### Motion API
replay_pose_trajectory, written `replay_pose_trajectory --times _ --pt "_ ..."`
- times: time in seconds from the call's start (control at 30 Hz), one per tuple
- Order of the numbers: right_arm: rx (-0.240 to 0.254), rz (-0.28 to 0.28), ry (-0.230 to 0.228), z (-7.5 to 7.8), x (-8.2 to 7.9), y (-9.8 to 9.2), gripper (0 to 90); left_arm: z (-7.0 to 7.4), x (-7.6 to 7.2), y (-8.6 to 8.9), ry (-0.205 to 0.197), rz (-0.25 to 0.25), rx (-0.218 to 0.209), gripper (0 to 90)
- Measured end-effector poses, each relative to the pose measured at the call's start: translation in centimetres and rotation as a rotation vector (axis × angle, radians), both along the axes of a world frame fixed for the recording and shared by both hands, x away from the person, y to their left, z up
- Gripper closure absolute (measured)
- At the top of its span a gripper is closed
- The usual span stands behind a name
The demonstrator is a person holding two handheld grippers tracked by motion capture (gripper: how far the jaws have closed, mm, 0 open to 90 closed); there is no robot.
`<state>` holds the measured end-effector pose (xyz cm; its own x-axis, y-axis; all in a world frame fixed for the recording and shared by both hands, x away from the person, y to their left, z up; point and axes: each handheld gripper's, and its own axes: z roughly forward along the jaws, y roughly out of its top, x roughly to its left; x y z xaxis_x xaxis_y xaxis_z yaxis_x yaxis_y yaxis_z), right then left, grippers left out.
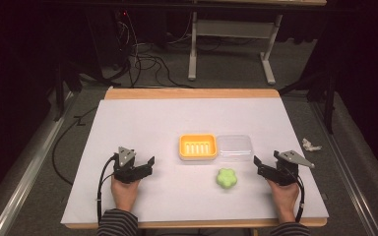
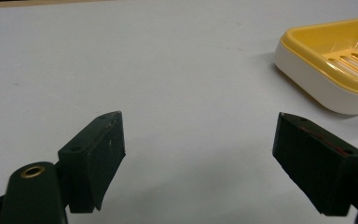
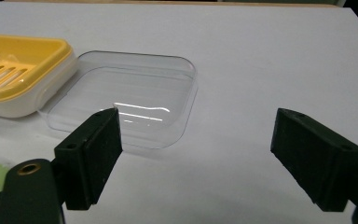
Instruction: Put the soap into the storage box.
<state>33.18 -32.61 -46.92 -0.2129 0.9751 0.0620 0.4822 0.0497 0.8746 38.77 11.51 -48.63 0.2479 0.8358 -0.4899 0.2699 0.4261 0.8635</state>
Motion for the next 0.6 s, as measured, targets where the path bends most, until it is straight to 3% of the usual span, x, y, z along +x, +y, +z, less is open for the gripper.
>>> replay_pose_trajectory --times 0.27,0.43,0.6 --pt "-0.075 0.038 -0.048 1.1 -1.4 1.3 14.4 0.0 0.0 0.1 0.006 -0.005 -0.001 18.6" --pt "-0.058 0.086 -0.069 2.2 -2.4 2.2 14.3 0.0 0.0 0.0 0.001 -0.007 0.003 18.6" --pt "-0.043 0.141 -0.052 2.9 -2.7 3.4 14.6 0.0 0.0 0.1 0.004 -0.009 -0.001 18.4"
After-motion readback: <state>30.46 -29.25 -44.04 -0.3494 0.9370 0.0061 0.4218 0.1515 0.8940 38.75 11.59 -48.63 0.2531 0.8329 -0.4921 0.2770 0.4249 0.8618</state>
